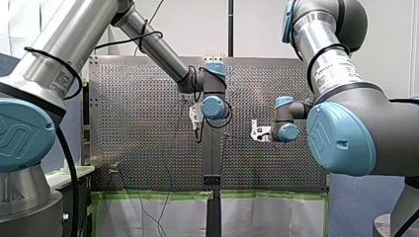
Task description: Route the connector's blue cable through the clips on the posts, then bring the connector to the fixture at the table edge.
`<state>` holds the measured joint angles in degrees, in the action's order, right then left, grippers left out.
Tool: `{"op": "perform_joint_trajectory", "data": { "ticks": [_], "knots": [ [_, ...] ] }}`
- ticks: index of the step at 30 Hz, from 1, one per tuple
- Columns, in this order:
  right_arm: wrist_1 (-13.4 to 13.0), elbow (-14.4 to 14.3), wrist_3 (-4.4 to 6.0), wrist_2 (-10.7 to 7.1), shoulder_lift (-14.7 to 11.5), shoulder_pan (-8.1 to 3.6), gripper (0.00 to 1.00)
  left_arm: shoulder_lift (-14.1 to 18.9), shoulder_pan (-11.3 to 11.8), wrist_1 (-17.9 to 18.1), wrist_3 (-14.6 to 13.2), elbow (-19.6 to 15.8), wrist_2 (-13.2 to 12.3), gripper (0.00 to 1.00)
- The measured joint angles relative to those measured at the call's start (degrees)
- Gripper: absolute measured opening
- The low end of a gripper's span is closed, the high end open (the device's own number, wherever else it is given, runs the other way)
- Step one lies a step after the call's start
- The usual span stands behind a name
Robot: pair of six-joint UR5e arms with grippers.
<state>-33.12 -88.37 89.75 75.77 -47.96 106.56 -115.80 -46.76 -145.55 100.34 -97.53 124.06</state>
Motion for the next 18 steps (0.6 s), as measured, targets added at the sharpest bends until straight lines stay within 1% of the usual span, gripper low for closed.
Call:
{"op": "perform_joint_trajectory", "data": {
  "ticks": [10, 18],
  "knots": [
    [0.1, 0.0, 0.01, 0.0, 0.0, 0.03, 0.0, 4.6, 0.4, 4.6, 4.6, -4.6, -4.3, 1.0],
    [0.1, 0.0, 0.01, 0.0, 0.0, 0.1, 0.0, 8.7, 1.6, 8.7, 8.7, -8.7, -8.4, 1.0]
  ]
}}
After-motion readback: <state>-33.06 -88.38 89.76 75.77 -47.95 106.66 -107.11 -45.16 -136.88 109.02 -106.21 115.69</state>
